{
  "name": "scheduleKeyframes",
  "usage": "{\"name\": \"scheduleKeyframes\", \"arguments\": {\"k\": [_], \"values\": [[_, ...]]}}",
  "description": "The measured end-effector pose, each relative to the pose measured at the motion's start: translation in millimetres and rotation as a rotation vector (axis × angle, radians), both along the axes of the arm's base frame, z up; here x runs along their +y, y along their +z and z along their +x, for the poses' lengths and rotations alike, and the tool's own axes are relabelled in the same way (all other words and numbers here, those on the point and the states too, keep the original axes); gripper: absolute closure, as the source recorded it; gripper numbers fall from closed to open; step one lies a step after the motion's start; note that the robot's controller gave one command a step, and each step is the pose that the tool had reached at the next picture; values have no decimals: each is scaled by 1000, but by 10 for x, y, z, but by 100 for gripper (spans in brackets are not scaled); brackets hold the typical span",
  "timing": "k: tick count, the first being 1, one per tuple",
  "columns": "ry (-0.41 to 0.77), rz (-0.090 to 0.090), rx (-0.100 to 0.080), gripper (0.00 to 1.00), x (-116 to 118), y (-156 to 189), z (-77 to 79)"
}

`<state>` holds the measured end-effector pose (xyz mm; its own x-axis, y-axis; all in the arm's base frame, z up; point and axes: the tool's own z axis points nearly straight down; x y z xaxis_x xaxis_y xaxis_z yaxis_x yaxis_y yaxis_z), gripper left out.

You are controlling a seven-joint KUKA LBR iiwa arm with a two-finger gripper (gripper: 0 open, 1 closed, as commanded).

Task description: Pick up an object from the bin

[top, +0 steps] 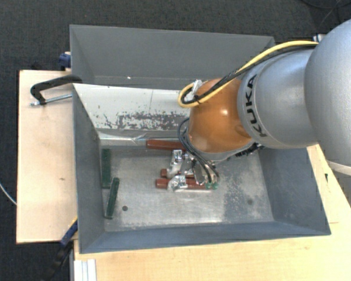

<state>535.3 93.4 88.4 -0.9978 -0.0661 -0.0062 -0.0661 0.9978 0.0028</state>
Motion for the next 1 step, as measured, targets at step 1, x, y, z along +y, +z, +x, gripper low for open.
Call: {"name": "scheduleKeyframes", "arguments": {"k": [1], "values": [[0, 0, 0, 100, 0, 0, 0]]}}
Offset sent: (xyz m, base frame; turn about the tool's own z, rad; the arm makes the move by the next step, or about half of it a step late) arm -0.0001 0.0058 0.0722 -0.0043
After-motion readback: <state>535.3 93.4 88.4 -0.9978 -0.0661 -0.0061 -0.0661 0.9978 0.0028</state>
